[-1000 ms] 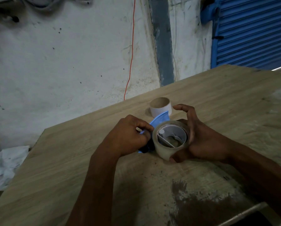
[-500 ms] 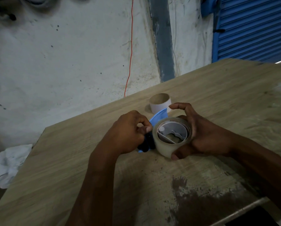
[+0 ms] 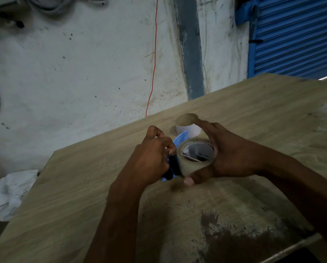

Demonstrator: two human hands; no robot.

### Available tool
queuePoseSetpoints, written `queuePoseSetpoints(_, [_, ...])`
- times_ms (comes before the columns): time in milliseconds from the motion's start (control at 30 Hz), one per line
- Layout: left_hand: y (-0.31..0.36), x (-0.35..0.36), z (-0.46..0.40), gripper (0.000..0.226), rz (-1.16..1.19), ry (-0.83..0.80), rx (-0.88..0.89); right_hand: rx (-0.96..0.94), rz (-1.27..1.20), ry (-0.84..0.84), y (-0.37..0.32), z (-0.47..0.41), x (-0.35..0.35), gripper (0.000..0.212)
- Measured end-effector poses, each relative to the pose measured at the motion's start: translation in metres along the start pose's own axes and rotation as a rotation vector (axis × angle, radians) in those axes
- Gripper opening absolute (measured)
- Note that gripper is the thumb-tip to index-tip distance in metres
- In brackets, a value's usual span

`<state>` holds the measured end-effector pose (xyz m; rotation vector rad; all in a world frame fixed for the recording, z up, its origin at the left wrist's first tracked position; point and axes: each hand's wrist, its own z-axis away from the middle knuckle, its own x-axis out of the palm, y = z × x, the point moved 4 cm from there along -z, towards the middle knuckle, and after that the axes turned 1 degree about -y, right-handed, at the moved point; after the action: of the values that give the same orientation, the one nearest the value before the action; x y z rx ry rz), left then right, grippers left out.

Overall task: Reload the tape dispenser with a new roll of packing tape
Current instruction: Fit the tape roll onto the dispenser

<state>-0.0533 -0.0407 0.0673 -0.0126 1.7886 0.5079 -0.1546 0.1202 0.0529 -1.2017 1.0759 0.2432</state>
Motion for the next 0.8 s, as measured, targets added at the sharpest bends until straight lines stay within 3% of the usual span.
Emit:
queuePoseSetpoints(167, [-0.001,0.001,0.002,0.021,0.002,-0.004,0.011,0.017,-0.004,0.03,-0.003,-0.008,0.005,0.125])
queuePoseSetpoints(400, [0.002,0.002,0.002,0.019,0.02,-0.004,0.072,0.031,0.03,-0.091,0.016,-0.022,-0.007,0.11])
queuePoseSetpoints(500, [0.004,0.001,0.003,0.018,0.037,-0.018,0.077,0.011,0.168,-0.162,0.009,-0.022,-0.007,0.128])
queuePoseSetpoints(600, [0.003,0.001,0.002,0.018,0.04,-0.012,0.074,-0.052,0.199,-0.08,-0.014,-0.024,0.0,0.137])
queuePoseSetpoints(733, [0.002,-0.001,0.004,0.019,0.009,0.022,0.086,-0.108,0.25,0.041,-0.02,-0.033,0.011,0.096])
queuePoseSetpoints(800, [0.003,-0.002,0.005,0.02,-0.008,0.027,0.103,-0.071,0.251,0.04,-0.018,-0.033,0.009,0.086])
